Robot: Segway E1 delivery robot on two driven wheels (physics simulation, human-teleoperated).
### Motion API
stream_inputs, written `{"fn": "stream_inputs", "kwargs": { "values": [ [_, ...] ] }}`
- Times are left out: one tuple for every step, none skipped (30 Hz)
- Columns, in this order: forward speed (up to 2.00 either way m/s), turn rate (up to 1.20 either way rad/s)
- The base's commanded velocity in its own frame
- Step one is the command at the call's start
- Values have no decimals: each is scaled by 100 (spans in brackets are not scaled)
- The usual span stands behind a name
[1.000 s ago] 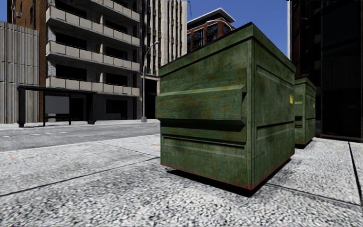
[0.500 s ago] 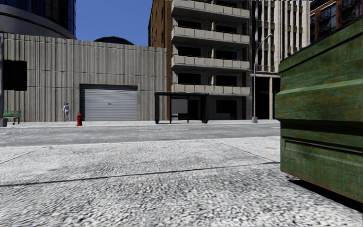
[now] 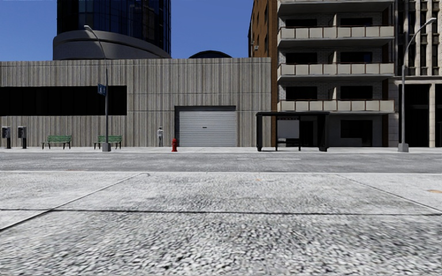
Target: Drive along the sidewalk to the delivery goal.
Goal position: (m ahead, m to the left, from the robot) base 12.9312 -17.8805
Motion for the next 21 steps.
{"fn": "stream_inputs", "kwargs": {
  "values": [
    [138,0],
    [141,0],
    [141,0],
    [142,0],
    [142,0],
    [142,0],
    [142,0],
    [142,0],
    [142,0],
    [142,0],
    [142,0],
    [142,0],
    [142,0],
    [142,0],
    [142,0],
    [142,0],
    [142,0],
    [142,0],
    [142,0],
    [142,0],
    [142,0]
  ]
}}
